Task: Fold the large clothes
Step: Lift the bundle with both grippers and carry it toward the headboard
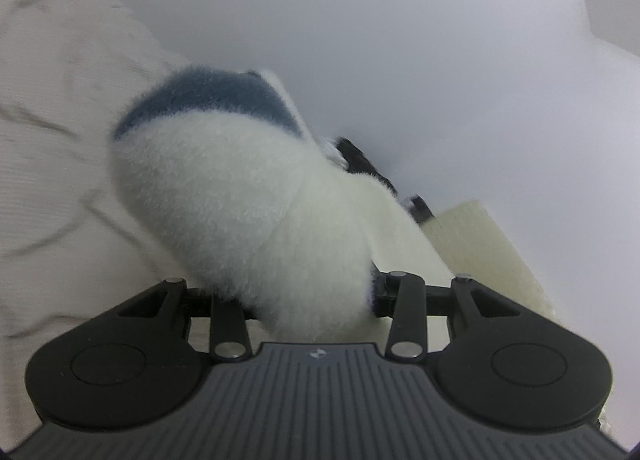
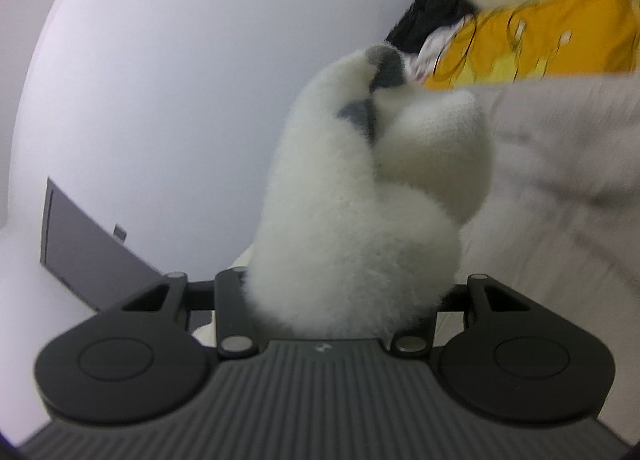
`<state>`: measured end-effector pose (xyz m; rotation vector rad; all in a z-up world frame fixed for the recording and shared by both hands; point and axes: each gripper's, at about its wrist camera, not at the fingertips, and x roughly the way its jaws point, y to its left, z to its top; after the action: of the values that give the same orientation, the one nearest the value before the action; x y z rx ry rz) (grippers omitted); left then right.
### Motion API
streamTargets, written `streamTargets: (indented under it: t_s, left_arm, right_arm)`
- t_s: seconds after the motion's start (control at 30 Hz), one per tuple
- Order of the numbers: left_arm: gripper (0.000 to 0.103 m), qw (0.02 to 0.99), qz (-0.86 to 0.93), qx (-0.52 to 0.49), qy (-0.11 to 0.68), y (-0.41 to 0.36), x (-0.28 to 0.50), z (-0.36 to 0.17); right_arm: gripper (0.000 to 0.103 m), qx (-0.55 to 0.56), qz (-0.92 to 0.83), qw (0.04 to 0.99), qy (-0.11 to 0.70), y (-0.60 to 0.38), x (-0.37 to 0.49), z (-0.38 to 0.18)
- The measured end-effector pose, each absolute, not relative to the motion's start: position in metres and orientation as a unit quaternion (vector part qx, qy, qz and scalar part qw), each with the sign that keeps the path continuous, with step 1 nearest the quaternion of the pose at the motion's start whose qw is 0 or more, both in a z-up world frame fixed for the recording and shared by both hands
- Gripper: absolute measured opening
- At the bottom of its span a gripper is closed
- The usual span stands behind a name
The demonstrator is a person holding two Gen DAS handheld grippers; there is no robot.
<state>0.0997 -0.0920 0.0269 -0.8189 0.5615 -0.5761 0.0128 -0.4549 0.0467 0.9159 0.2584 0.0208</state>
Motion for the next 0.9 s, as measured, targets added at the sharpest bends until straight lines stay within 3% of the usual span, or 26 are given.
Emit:
streamTargets:
  t_s: [0.3,0.6,0.9]
  left_arm:
    - [0.045,0.804,-0.364,-0.37,0.292,-0.254,0.132,0.043]
    - [0.045,0.757,-0.464,-0.333,0.319,-0.406,0.111,0.043]
    - [0.045,0.716,-0.511,-0.299,0.369,-0.508,0.07,-0.034]
  right_arm:
    - [0.052,0.444,-0.067,0.891,0.07,-0.567,-0.027,0.067]
    - [0.052,0.448,-0.167,0.878,0.002,-0.652,-0.119,0.061]
    - [0.052,0.459,-0.237,0.856,-0.025,-0.676,-0.194,0.004]
